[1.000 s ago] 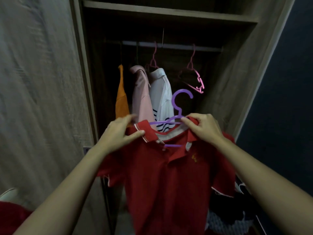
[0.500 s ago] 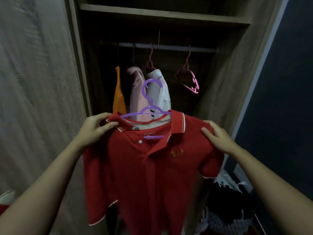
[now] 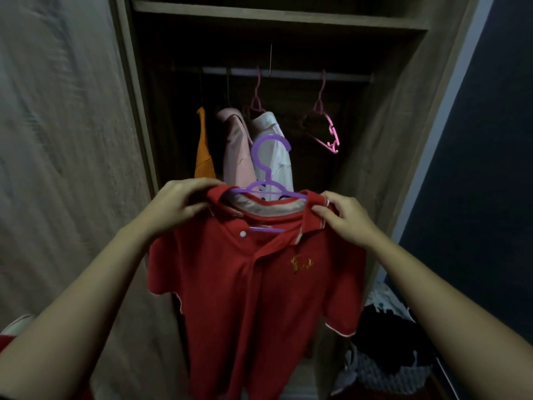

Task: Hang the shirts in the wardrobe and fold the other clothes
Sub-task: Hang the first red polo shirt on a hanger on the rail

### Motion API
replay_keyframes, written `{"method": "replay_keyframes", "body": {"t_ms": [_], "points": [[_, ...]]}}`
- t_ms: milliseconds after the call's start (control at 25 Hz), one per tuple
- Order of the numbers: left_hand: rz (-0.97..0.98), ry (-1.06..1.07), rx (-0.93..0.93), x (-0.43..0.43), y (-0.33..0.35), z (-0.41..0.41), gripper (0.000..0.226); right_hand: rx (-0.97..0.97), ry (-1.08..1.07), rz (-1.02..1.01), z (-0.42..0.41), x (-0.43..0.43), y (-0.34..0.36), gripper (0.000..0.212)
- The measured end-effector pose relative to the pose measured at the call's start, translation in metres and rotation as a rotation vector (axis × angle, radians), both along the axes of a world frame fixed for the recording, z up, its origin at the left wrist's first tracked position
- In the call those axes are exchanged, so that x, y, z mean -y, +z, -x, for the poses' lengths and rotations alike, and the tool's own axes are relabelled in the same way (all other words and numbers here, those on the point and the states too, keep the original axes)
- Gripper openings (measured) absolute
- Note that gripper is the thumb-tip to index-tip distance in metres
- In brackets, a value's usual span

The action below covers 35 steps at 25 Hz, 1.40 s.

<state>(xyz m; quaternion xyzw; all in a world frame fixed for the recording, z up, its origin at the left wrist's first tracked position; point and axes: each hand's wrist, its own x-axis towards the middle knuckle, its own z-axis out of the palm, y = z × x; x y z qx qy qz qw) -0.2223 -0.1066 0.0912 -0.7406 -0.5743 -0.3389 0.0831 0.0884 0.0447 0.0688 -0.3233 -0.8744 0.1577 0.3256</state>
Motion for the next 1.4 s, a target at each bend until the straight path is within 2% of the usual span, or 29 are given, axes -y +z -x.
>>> {"method": "replay_keyframes", "body": {"t_ms": [40,120,200,320,400,480,520,560,640,680,720,760,840,880,960,1040,1120,1240,1280,1400], "points": [[-0.012,-0.013,0.012,0.0,0.005,-0.001,0.042,-0.011,-0.015,-0.019,0.002,0.0,0.003,0.023],[-0.011,-0.024,0.156,0.007,0.012,0.0,0.039,-0.036,-0.004,-0.035,0.002,-0.001,0.011,0.028],[0.016,-0.036,0.322,0.012,0.014,0.006,0.049,-0.052,-0.007,-0.06,0.001,-0.005,0.017,0.028],[0.016,-0.04,0.429,0.012,0.015,0.004,0.05,-0.055,-0.066,-0.107,0.001,-0.005,0.031,0.035],[-0.008,-0.033,0.467,0.012,0.016,-0.001,0.047,-0.066,-0.178,-0.264,0.006,0.008,0.039,0.046],[-0.045,0.002,0.483,0.009,0.013,-0.002,0.046,-0.211,-0.189,-0.42,0.019,0.029,0.043,0.046],[-0.059,0.019,0.484,0.007,0.01,-0.002,0.047,-0.271,-0.118,-0.325,0.029,0.042,0.044,0.038],[-0.065,0.032,0.479,0.005,0.007,-0.004,0.047,-0.275,-0.024,-0.086,0.04,0.055,0.044,0.03],[-0.074,0.068,0.434,0.002,0.0,-0.013,0.047,-0.202,0.156,0.559,0.064,0.079,0.042,0.02],[-0.078,0.095,0.404,0.001,-0.004,-0.019,0.047,-0.235,0.198,0.768,0.075,0.084,0.04,0.013],[-0.086,0.127,0.376,0.001,-0.008,-0.026,0.047,-0.317,0.225,0.889,0.084,0.085,0.039,0.007],[-0.106,0.166,0.349,0.0,-0.011,-0.036,0.046,-0.419,0.236,0.973,0.092,0.083,0.039,0.011],[-0.112,0.239,0.254,-0.001,-0.01,-0.057,0.049,-0.63,0.193,1.069,0.104,0.075,0.042,0.015],[-0.041,0.232,0.18,-0.001,-0.006,-0.067,0.056,-0.714,0.137,1.092,0.107,0.07,0.044,0.016],[0.231,0.141,0.052,-0.005,0.001,-0.09,0.08,-0.84,0.056,1.117,0.107,0.055,0.048,0.026],[0.377,0.081,0.082,-0.011,0.0,-0.112,0.092,-0.877,-0.031,1.075,0.1,0.04,0.049,0.03],[0.373,0.033,0.26,-0.019,-0.009,-0.135,0.087,-0.849,-0.127,0.977,0.096,0.025,0.049,0.023],[0.306,-0.072,0.462,-0.042,-0.028,-0.165,0.082,-0.692,-0.187,0.821,0.089,-0.004,0.051,0.051],[0.274,-0.091,0.515,-0.052,-0.032,-0.171,0.081,-0.649,-0.181,0.79,0.088,-0.014,0.055,0.05],[0.125,-0.093,0.566,-0.085,-0.033,-0.188,0.078,-0.514,-0.14,0.673,0.085,-0.045,0.07,0.025]]}}
